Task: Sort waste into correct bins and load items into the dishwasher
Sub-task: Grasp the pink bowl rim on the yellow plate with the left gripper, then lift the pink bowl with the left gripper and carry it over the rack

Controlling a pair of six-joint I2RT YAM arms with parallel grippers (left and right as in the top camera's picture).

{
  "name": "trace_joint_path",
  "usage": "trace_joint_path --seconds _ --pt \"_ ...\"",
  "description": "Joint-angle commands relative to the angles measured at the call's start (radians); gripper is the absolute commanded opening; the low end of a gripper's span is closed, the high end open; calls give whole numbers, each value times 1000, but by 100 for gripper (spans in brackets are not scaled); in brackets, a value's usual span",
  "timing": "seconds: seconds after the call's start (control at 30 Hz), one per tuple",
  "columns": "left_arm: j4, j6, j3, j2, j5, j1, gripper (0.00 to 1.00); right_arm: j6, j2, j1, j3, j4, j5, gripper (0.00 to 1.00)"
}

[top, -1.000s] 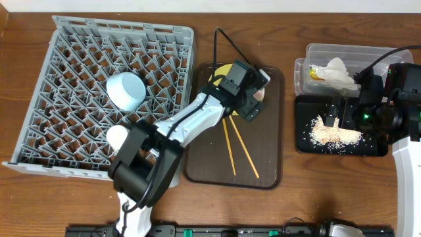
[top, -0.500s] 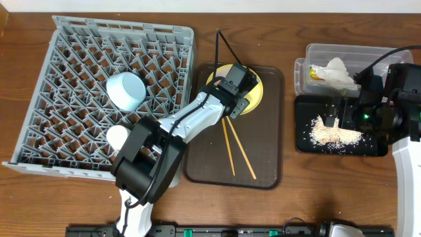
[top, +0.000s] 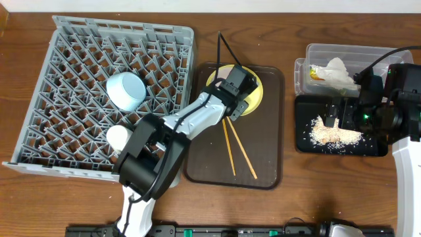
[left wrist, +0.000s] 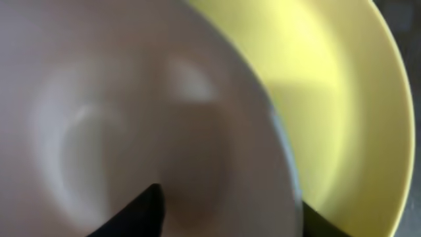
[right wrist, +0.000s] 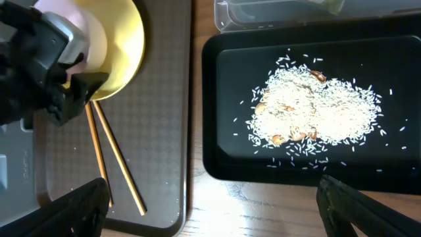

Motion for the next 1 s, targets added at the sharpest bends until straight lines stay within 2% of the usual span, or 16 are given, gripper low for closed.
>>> trace_joint_path --seconds 0.0,0.2,0.3,0.5,0.77,0.87,0.97 --pt "8 -2 -2 2 2 2 42 3 -6 -10 16 -3 2 98" --pt "18 -2 -2 -31 2 2 15 3 -6 -10 15 -3 2 98" --pt "21 -2 -2 -52 2 2 6 3 -6 -10 16 -3 2 98" --pt "19 -68 -2 -122 3 2 6 3 -6 -10 15 -3 2 98" --pt "-29 -179 -2 -305 7 27 6 3 -6 -10 15 -3 2 98" --pt "-47 -186 -2 -363 146 83 6 3 -6 -10 16 -3 2 98" --pt "-43 -222 -2 -397 364 179 6 3 -6 -10 15 -3 3 97"
